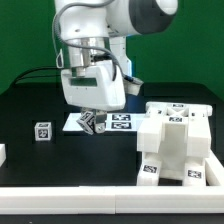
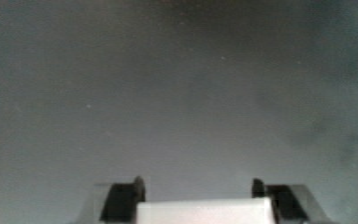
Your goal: Assemble chair
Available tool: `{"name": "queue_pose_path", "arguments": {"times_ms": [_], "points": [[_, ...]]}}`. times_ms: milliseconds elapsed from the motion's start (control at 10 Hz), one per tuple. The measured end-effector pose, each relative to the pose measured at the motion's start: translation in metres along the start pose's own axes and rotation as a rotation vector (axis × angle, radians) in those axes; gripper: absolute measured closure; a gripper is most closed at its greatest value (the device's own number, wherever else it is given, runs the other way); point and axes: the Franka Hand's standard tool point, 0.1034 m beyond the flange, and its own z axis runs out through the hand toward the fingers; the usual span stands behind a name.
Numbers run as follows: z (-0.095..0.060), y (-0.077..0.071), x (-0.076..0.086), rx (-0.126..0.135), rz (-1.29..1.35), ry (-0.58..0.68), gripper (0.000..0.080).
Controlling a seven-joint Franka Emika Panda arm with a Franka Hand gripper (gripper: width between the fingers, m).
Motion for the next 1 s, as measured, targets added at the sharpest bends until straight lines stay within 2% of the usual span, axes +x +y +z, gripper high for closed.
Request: {"name": "queue_pose_path", "arguments": {"times_ms": [100,200,400,500,600,700,1000], "points": [[0.002,-0.002,-0.004,0.004,-0.045,0.056,0.0517],[0.002,-0.007,-0.013,0.003,-0.220,0.074,0.0517],[-0.004,-0.014,-0.024,0.017,-0.371,0.164,0.0517],[-0.011,-0.017,-0.025,0.030,-0.393,0.209,0.0517],[-0.017,-0.022,-0.023,0.042,-0.383,0.207,0.0517],[-0.018,-0.024,-0.025,0.046,-0.387,0.207,0.0517],[-0.017,-0.025,-0.026,0.040,-0.441,0.193,0.0517]]}}
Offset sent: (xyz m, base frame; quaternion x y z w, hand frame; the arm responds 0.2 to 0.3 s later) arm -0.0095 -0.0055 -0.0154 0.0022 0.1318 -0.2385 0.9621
